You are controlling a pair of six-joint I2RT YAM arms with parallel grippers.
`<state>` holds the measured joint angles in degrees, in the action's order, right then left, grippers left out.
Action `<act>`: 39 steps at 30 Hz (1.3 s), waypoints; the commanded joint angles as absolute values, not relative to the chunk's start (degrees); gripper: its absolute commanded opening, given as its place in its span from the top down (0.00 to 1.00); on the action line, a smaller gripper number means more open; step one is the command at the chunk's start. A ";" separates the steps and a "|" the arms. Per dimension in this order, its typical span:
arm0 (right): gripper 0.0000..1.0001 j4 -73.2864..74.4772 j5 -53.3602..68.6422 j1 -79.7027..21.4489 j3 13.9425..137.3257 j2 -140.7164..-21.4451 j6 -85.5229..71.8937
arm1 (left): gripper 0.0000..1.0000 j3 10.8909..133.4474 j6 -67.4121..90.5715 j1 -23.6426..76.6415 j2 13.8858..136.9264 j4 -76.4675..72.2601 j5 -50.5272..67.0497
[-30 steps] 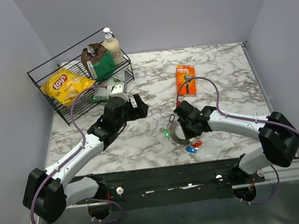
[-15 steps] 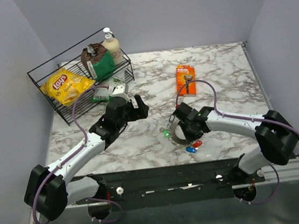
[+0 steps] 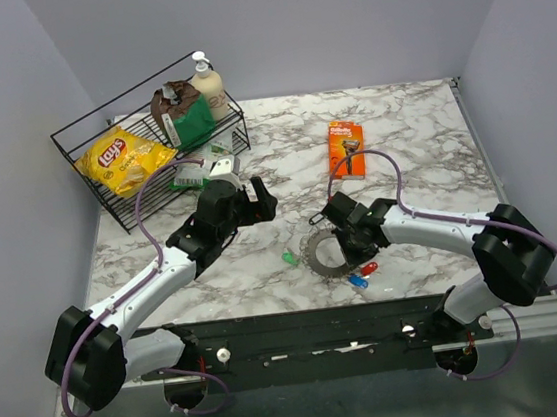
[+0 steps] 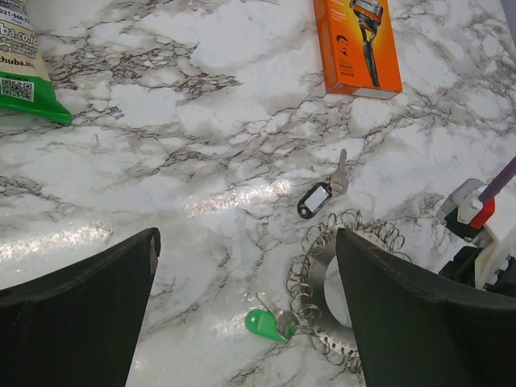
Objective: Put the keys on the keyring
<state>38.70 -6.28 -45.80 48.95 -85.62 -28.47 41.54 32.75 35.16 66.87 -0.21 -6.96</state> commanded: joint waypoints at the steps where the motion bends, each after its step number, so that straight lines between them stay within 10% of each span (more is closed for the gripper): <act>1: 0.99 39.82 -6.94 -46.32 51.67 -85.69 -27.25 | 0.01 41.92 31.55 35.16 66.27 -0.35 -9.05; 39: 0.88 31.73 -7.38 -50.45 62.05 -87.55 -22.59 | 0.01 41.75 29.97 35.07 63.19 2.55 -12.39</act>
